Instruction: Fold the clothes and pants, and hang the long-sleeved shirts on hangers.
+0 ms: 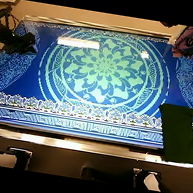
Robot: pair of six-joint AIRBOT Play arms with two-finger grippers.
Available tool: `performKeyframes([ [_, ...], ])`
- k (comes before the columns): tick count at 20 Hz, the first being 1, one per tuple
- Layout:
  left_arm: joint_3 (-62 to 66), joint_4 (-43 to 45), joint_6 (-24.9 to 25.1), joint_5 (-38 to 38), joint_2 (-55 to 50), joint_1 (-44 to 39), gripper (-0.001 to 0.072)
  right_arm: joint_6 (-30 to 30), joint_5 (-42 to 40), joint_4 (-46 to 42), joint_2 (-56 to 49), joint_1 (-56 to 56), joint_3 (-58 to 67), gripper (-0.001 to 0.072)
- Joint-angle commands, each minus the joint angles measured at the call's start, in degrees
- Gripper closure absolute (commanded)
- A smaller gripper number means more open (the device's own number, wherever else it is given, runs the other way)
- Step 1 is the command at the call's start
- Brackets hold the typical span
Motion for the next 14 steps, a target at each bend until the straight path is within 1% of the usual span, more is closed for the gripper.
performKeyframes([
  [1, 0.0, 1.6, 7.8, 3.2, 0.9, -1.2, 0.0693, -10.3, 7.8, 4.2, -0.1, 13.5, 2.9, 0.0608],
  [2, -0.1, 3.2, 9.8, 4.9, 1.4, -2.3, 0.0693, -12.6, 10.2, 2.0, -0.2, 19.6, 3.1, 0.0679],
  [5, -2.4, 6.8, 13.7, 7.2, 3.1, -5.9, 0.0693, -12.5, 13.9, -8.0, -0.6, 35.5, 3.1, 0.068],
  [8, -12.0, 7.3, 14.5, 12.2, 7.6, -8.6, 0.0694, -12.5, 14.1, -12.9, -1.1, 46.8, 3.0, 0.068],
  [11, -21.4, 7.3, 14.3, 18.4, 13.4, -9.2, 0.0693, -12.5, 15.0, -13.7, -1.1, 51.7, 3.0, 0.0679],
  [14, -22.7, 9.9, 14.3, 19.0, 15.8, -8.9, 0.0691, -12.5, 15.0, -13.8, -1.0, 51.9, 3.0, 0.0678],
])
